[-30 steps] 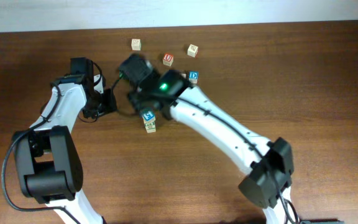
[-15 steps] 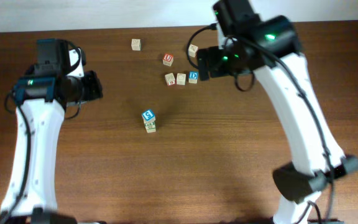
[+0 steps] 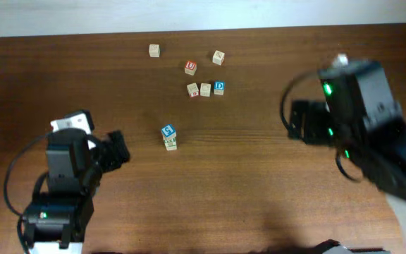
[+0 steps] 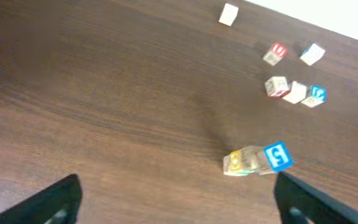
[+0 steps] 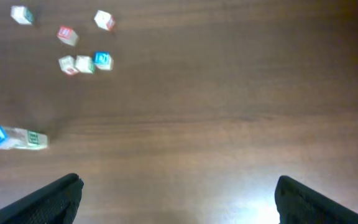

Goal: Rotate 4 blocks

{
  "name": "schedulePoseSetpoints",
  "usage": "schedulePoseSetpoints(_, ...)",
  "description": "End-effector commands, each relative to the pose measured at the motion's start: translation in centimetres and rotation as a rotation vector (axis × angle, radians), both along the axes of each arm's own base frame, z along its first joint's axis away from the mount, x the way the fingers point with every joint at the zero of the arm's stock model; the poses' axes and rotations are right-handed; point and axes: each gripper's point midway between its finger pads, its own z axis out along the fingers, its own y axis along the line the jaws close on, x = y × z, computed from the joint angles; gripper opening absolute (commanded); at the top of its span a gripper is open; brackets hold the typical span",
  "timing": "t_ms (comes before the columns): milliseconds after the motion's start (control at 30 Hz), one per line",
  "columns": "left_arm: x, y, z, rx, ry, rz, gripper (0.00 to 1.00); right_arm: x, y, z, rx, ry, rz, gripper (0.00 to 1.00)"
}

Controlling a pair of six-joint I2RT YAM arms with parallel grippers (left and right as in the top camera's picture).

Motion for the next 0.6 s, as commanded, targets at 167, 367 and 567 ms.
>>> schedulePoseSetpoints(167,-1.8,0.4,-2.1,0.012,0.091,0.021,0.99,-6.3,-2.7,-2.2,0.093,-0.163,-0.016,0.98)
schedulePoseSetpoints(367,-1.8,0.4,-2.1,0.012,0.091,0.021,0.99,-7.4,-2.4,-3.3,0.103,-0.098,0.014,0.98)
schedulePoseSetpoints(567,-1.8,0.4,-2.1,0.012,0.091,0.021,0.99,-7.5,-3.3,-3.3,0.065,-0.1,-0.016,0.98)
